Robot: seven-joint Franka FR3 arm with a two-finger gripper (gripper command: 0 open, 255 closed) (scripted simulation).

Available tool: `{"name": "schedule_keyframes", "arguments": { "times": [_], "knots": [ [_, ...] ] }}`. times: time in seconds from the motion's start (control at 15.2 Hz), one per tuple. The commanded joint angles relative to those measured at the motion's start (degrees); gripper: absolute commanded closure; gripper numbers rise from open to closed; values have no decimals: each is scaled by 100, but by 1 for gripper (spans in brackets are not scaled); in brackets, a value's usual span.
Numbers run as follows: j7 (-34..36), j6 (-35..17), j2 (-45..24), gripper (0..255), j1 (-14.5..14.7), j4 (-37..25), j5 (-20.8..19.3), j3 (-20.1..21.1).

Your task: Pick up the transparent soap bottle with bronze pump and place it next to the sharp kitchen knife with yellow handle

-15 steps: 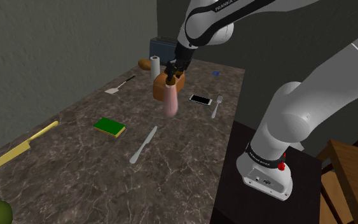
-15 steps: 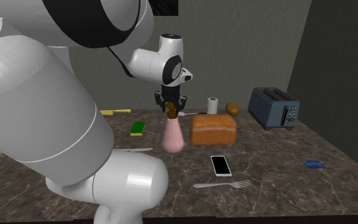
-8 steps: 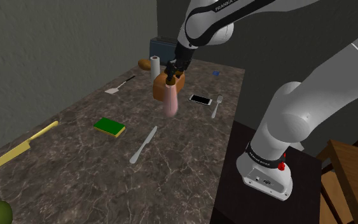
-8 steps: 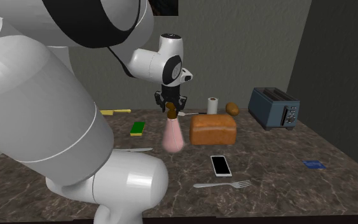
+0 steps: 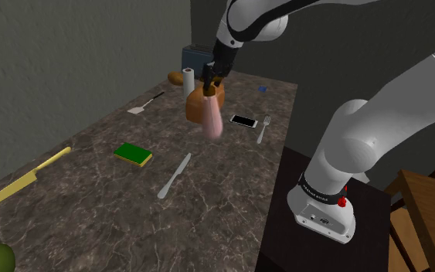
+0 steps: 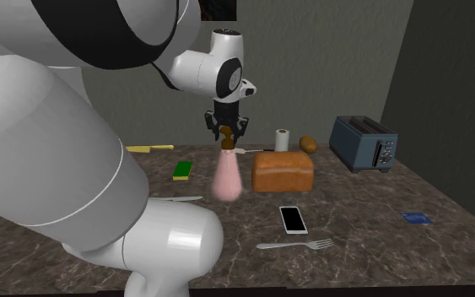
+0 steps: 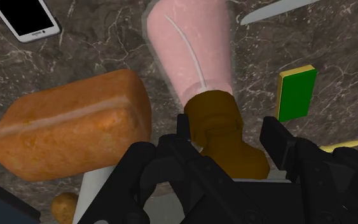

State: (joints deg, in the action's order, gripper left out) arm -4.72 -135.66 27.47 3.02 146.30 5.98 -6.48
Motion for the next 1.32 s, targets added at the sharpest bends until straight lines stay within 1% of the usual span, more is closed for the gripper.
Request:
{"name": "schedule_keyframes", "arguments": {
  "times": [0.0,1.25],
  "knots": [
    [41,199,63,255,-10,-139,-22,19],
    [244,1714,301,255,-47,-1424,-124,81]
  ]
}}
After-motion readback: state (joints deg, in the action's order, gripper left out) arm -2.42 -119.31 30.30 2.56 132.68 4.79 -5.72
